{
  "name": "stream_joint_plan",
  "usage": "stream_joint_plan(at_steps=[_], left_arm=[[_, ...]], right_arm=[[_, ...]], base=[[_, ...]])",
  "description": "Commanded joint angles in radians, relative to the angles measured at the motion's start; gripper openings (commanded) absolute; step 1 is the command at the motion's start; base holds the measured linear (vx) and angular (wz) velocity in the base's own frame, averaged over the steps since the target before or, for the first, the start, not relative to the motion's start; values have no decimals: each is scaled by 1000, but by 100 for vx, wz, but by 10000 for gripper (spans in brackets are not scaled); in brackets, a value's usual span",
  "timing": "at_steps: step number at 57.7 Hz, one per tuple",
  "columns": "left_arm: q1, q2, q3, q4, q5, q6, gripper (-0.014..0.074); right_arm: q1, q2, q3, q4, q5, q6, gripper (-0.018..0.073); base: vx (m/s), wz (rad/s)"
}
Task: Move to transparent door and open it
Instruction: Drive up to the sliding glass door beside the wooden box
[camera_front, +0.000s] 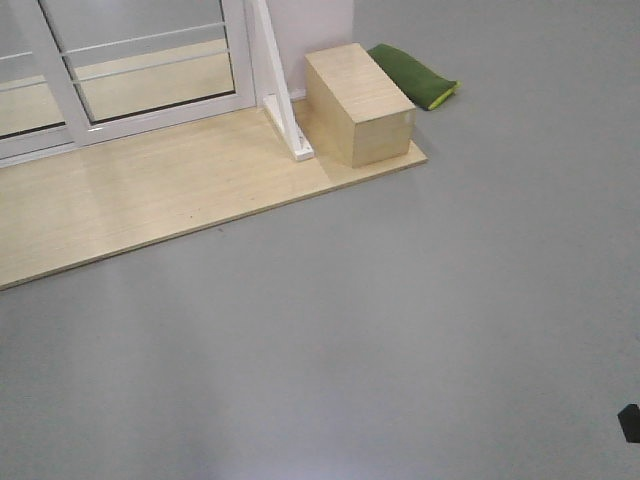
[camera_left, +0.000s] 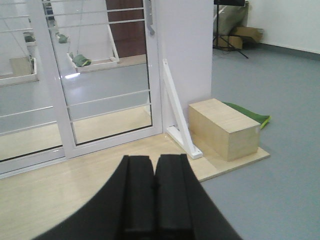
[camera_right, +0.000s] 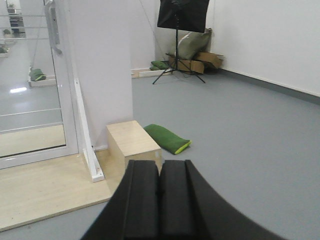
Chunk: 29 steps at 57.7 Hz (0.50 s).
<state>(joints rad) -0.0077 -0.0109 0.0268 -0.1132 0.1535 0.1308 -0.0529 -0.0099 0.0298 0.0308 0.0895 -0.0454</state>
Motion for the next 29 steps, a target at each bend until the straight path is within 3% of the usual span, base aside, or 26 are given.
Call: stream_joint_plan(at_steps=[1, 29], left_arm=[[-2, -13, 24, -9, -77, -1, 4], [-2, -13, 24, -9, -77, -1, 4]], right_arm=[[-4, -14, 14, -6, -78, -6, 0], [-4, -14, 14, -6, -78, -6, 0]], base=[[57, 40], [58, 21]])
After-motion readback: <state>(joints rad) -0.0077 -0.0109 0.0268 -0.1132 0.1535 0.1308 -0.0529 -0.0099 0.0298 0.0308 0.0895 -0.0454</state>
